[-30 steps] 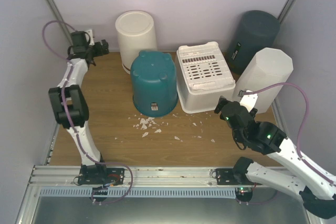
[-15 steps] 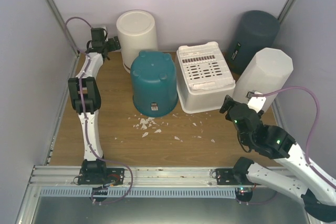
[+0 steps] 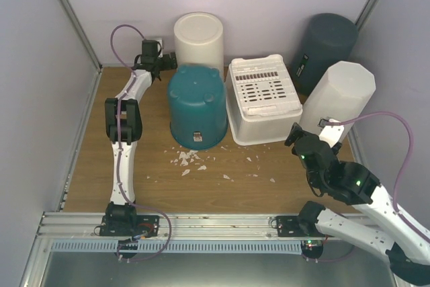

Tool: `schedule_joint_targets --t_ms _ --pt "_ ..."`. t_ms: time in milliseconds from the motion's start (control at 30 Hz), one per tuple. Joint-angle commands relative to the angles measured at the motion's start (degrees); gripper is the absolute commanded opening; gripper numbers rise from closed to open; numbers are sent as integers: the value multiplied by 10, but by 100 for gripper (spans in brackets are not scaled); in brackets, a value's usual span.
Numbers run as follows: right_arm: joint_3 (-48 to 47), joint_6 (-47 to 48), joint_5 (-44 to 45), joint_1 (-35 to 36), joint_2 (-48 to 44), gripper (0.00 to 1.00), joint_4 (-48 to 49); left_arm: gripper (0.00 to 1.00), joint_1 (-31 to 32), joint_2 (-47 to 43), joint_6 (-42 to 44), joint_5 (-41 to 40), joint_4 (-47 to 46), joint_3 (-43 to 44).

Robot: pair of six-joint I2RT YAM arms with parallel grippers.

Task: Turn the large container upside down

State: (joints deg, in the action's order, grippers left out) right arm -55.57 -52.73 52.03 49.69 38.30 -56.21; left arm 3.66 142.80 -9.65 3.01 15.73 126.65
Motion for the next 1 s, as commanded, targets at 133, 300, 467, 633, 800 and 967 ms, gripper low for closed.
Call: schedule_joint_targets --t_ms 133,300,467,633,800,967 --pt "12 -2 27 -2 -5 100 -2 99 26 14 -10 31 -22 25" --pt "50 110 -17 -2 19 100 96 99 41 12 -2 35 -26 25" --pt "76 152 -54 -11 137 100 143 99 57 24 14 35 -24 46" --pt "87 170 -86 -55 280 100 201 99 64 27 6 37 -17 54" --pt "90 220 -142 -101 335 100 288 99 57 13 12 23 6 41" --pt "90 276 -174 -133 373 100 328 99 19 -30 -7 10 -1 -29"
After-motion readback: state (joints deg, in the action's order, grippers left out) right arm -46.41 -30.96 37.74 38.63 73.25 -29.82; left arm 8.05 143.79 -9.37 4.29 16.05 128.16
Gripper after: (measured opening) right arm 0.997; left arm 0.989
